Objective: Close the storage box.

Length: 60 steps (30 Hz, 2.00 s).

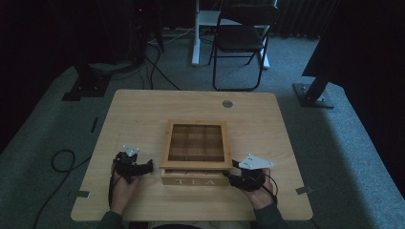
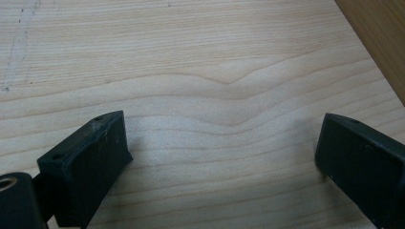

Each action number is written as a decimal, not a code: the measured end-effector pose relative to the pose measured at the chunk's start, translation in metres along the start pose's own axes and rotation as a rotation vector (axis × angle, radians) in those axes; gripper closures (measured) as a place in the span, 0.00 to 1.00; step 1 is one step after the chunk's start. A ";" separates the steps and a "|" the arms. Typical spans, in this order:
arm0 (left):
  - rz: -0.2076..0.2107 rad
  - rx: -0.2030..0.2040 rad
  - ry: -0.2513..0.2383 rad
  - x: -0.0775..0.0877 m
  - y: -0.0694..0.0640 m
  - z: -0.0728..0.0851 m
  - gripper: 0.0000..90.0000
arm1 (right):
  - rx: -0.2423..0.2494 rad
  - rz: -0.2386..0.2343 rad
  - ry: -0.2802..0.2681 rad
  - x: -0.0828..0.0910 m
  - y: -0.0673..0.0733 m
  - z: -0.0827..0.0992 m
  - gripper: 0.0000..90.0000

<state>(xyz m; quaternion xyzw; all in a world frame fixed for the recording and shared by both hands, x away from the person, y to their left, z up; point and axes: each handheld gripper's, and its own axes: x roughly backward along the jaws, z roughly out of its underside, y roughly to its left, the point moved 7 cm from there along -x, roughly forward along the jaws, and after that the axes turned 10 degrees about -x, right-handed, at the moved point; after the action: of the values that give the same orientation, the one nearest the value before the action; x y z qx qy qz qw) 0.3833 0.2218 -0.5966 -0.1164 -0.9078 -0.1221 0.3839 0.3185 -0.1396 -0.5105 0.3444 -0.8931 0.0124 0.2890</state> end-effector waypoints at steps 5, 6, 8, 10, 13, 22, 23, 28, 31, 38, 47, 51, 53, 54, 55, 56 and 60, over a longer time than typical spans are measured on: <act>-0.002 -0.002 0.000 0.000 0.000 0.000 0.05 | -0.004 0.002 -0.006 0.002 0.001 0.003 0.58; 0.000 -0.001 0.001 0.000 0.000 0.000 0.05 | -0.002 0.002 -0.007 0.002 0.001 0.003 0.58; -0.001 0.000 -0.001 0.000 0.000 0.000 0.05 | -0.001 0.001 -0.009 0.002 0.001 0.004 0.58; 0.000 0.000 0.000 0.000 0.000 0.000 0.05 | -0.001 0.002 -0.009 0.003 0.001 0.004 0.59; 0.000 0.000 0.000 0.000 0.000 0.000 0.05 | 0.000 0.000 -0.009 0.003 0.001 0.006 0.60; 0.000 -0.001 0.001 0.000 0.000 0.000 0.05 | -0.005 -0.006 -0.005 0.005 0.001 0.009 0.62; 0.000 -0.001 0.001 0.000 0.000 0.000 0.05 | -0.006 -0.007 -0.005 0.005 0.001 0.009 0.63; -0.001 0.000 -0.001 0.000 0.000 0.000 0.05 | -0.006 -0.009 0.002 0.006 0.001 0.011 0.63; 0.000 0.001 -0.001 0.000 0.000 0.000 0.05 | -0.007 -0.011 0.002 0.006 0.001 0.012 0.63; 0.000 0.001 -0.001 0.000 0.000 0.000 0.05 | -0.012 -0.012 0.009 0.006 0.002 0.015 0.63; 0.000 0.001 -0.001 0.000 0.000 0.000 0.05 | -0.008 -0.012 0.018 0.005 0.002 0.017 0.63; 0.000 0.001 -0.001 0.000 0.000 0.000 0.05 | -0.010 -0.014 0.020 0.005 0.002 0.018 0.64; 0.000 0.001 -0.001 0.000 0.000 0.000 0.05 | -0.011 -0.015 0.022 0.006 0.002 0.019 0.65; -0.001 0.001 -0.001 0.000 0.000 0.000 0.05 | -0.012 -0.015 0.023 0.006 0.002 0.019 0.65; 0.000 0.001 -0.001 0.000 0.000 0.000 0.05 | -0.013 -0.015 0.023 0.007 0.002 0.020 0.65; 0.000 0.001 0.000 0.000 0.000 0.000 0.05 | -0.013 -0.016 0.024 0.007 0.002 0.020 0.65; 0.000 0.001 -0.001 0.000 0.000 0.000 0.05 | -0.012 -0.017 0.025 0.007 0.002 0.021 0.65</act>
<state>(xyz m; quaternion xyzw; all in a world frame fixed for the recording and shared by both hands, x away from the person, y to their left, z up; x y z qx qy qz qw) 0.3834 0.2217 -0.5966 -0.1162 -0.9081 -0.1216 0.3836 0.3023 -0.1474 -0.5241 0.3500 -0.8865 0.0089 0.3025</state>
